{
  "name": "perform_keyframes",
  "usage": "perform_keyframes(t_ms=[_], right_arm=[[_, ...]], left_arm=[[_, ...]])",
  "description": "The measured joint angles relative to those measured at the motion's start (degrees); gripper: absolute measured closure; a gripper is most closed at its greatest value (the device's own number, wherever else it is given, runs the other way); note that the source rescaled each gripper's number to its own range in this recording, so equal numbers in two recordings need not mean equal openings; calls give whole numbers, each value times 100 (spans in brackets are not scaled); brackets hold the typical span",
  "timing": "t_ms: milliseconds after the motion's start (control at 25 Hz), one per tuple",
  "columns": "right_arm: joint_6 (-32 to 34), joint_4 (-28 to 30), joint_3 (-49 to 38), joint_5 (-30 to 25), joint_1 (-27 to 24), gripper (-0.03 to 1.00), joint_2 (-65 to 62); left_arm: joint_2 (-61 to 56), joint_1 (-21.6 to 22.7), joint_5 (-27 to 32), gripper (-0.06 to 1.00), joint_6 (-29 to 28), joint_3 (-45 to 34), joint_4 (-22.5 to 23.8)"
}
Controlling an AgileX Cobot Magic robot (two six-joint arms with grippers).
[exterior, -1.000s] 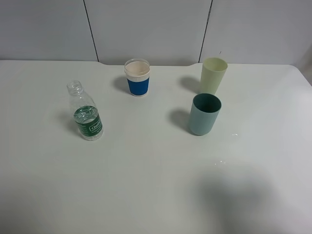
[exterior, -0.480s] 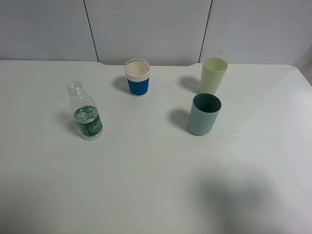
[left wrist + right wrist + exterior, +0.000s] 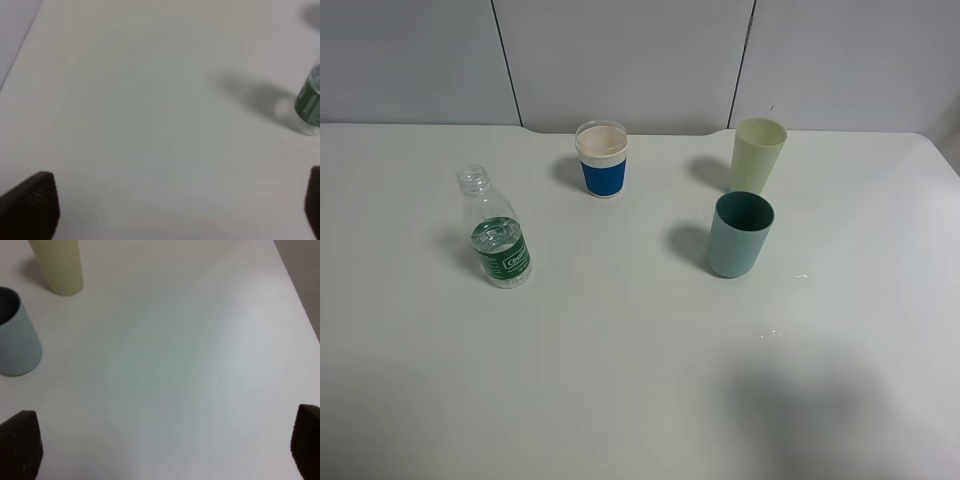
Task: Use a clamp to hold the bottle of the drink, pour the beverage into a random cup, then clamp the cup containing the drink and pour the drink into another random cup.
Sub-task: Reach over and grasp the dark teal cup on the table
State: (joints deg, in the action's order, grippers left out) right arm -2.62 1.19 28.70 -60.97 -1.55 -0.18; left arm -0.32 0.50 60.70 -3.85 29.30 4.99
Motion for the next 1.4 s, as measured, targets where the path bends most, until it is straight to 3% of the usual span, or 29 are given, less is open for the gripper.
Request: perform_keyframes(t_ms=[680,880,1200,1240,1400], right_arm=[[6,99,0,0,42,-3,0],[41,325,64,87,42,-3,961],[-46,278,458,874,42,-3,2522],[-150,278,589,1234,42,-3,3102],[-267,294,664,1647,42,-3,3560]], left_arm=[[0,0,0,-6,0,0,0],[0,0,0,-6,0,0,0],[0,0,0,-6,2,0,0],[0,0,0,-6,2,0,0],[0,0,0,-6,2,0,0]])
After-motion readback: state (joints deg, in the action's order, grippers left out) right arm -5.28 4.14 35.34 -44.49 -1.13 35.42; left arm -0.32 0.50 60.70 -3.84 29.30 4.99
